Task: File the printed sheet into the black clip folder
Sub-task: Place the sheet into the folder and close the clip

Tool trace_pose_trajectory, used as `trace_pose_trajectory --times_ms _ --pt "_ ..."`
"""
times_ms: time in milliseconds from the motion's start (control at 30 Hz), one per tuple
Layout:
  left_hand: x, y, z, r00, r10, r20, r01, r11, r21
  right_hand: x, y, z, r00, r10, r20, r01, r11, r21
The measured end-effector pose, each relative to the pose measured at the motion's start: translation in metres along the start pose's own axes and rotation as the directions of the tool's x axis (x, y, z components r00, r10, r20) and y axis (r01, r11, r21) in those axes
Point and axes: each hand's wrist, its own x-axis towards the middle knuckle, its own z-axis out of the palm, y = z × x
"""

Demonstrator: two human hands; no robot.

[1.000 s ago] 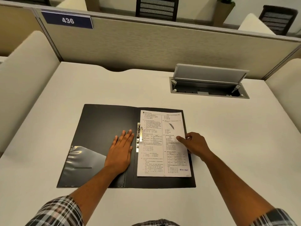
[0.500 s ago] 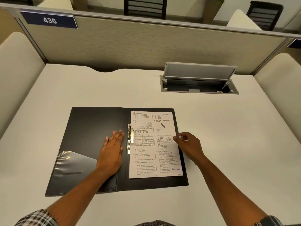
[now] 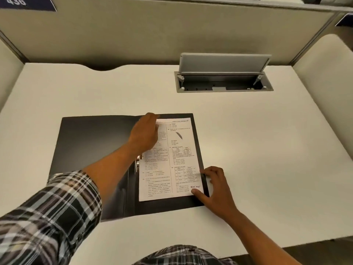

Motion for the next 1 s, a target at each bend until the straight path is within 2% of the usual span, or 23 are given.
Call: trace_pose_trajectory --times_ms 200,600,1000 --pt "0.028 -0.006 0.021 0.992 0.043 0.116 -0.053 0.995 0.087 -0.009 0.011 -0.003 0.995 -0.092 0.047 0.094 0.994 -0.060" --pt "0.046 -0.019 0.034 0.988 0.097 0.123 -0.120 0.974 0.192 -0.006 0.017 -0.001 0.990 -0.136 0.040 0.139 0.984 -0.108" --pt "0.052 -0.021 0.036 0.985 0.117 0.129 -0.141 0.969 0.201 -0.005 0.020 0.003 0.993 -0.116 0.031 0.119 0.986 -0.115"
